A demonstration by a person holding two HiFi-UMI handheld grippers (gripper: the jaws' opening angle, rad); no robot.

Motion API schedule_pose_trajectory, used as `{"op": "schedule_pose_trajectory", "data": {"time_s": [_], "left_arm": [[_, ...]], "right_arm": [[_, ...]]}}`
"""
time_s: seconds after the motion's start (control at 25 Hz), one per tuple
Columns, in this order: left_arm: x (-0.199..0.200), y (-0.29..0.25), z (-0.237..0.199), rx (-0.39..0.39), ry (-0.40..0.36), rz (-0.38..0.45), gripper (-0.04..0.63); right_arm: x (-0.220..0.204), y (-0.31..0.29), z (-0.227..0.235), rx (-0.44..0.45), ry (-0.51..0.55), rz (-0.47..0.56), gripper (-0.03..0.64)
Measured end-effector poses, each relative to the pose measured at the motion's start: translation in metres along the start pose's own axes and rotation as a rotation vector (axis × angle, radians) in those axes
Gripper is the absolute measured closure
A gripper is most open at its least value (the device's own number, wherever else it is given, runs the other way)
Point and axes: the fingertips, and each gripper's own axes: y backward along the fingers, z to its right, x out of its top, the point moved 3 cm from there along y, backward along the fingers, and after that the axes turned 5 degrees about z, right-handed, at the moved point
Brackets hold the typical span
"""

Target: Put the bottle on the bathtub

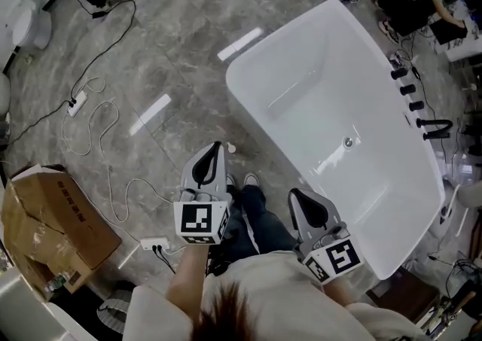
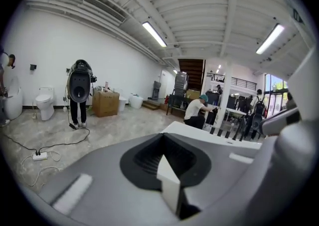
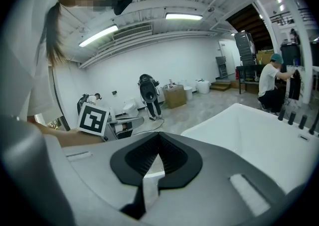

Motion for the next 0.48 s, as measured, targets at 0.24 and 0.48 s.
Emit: {"op": "schedule_pose_trajectory", "data": {"time_s": [0.24,0.48], "left_arm": [[0.046,0.026,0.006,0.009,0.012,0.076,0.548],[0.074,0.054,0.007,0.027,0.028,0.120,0.548]], "right_arm": [[0.023,0.012,-0.001,0.002,0.019,0.041,0.618],[0.044,0.024,-0.002,-0.008,0.041,0.092,0.618]]}}
